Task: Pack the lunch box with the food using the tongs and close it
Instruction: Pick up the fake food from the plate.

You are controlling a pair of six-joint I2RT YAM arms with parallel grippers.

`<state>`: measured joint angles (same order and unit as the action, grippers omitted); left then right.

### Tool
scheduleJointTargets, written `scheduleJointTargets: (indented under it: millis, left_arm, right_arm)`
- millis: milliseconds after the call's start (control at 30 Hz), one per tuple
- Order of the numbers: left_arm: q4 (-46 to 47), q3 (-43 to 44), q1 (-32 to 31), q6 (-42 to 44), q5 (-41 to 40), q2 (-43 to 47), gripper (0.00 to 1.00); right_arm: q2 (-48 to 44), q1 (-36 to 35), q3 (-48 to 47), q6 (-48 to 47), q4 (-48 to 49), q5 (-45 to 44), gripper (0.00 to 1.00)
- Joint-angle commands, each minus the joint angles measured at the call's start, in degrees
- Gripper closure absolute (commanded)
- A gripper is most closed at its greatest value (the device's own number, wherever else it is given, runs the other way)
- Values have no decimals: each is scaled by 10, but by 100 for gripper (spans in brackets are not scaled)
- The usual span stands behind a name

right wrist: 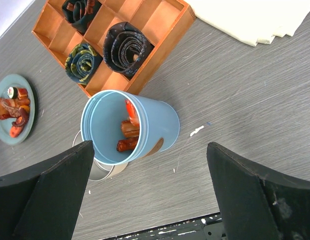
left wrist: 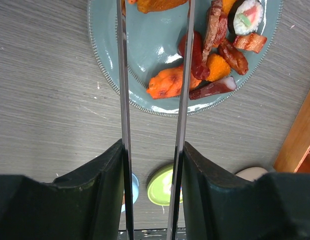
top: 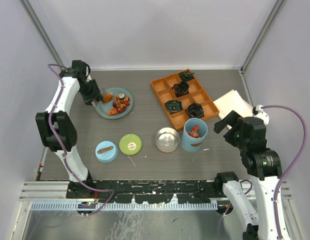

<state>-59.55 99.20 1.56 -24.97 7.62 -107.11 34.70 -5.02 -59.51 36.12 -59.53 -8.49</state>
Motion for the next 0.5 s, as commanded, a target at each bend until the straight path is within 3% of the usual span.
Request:
scheduleJointTargets:
  millis: [0, 467]
  left_arm:
    - [34, 24, 3, -24, 10, -3, 55]
    - [24, 52, -10, -32, 15, -34, 54]
  right_arm:
    - [4, 2, 1, -10, 34, -8, 0]
    - [2, 2, 7, -8, 35, -5, 0]
